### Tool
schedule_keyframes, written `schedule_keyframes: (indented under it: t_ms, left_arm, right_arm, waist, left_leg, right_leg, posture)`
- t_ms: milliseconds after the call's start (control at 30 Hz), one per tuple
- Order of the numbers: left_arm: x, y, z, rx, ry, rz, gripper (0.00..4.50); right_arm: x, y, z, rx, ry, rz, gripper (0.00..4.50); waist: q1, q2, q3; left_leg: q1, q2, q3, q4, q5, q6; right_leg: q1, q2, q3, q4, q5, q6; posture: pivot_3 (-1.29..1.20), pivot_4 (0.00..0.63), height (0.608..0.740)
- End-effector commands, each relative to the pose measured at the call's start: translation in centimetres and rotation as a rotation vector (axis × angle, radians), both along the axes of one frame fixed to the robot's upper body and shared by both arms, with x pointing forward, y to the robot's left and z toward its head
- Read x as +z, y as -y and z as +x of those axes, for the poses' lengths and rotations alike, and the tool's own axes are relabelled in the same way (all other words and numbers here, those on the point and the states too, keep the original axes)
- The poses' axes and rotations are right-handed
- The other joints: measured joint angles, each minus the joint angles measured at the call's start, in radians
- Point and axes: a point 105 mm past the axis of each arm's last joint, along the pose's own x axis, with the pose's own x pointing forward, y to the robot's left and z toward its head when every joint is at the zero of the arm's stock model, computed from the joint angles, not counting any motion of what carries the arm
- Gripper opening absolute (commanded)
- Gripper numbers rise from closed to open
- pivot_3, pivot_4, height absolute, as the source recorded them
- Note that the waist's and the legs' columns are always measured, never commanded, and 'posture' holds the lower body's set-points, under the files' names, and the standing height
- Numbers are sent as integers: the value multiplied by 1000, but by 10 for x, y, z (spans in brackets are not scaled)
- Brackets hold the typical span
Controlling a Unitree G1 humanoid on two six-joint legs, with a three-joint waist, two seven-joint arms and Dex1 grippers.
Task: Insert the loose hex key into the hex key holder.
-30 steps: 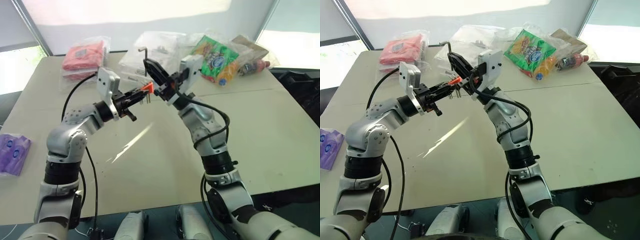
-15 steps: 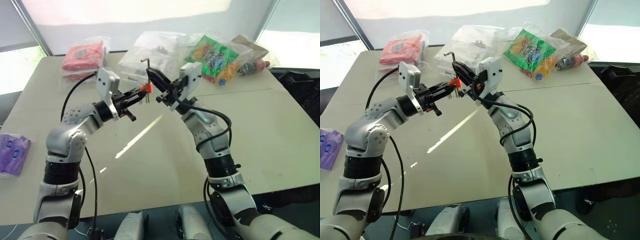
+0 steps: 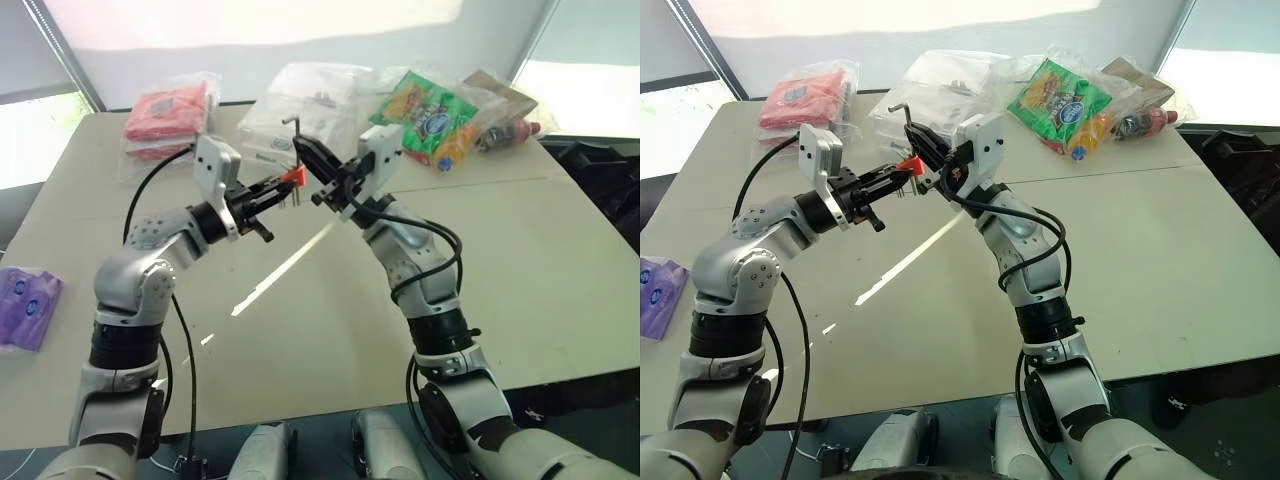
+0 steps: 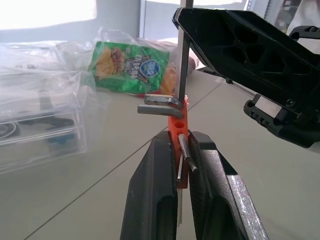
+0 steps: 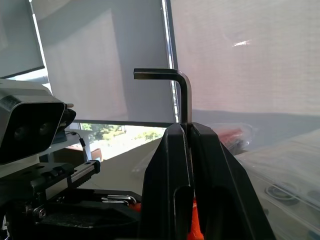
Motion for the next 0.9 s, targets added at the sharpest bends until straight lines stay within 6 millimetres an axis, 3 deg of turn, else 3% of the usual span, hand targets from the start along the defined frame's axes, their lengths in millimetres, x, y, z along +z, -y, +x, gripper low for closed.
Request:
schedule_keyframes:
  t_ms: [33,700,900]
  left_arm:
    - [17,5,-7,-15,81,-5,0]
    - [17,4,-8,-11,83,-1,0]
    - [16,3,-8,-9,83,1,0]
  right_arm:
    - [9,2,0,-17,33,6,44]
    - [5,6,2,-31,29,-14,44]
    - [15,9,0,-36,48,6,44]
  waist:
    - [0,0,0]
    - [0,0,0]
    - [0,0,0]
  left_leg:
    - [0,0,0,0,0,0]
    - [0,0,0,0,0,0]
    - [0,0,0,0,0,0]
  right_leg:
    - [0,0,0,0,0,0]
    - [0,0,0,0,0,0]
    - [0,0,0,0,0,0]
  posture:
    - [0,150,740]
    - [0,150,740]
    - [0,150,740]
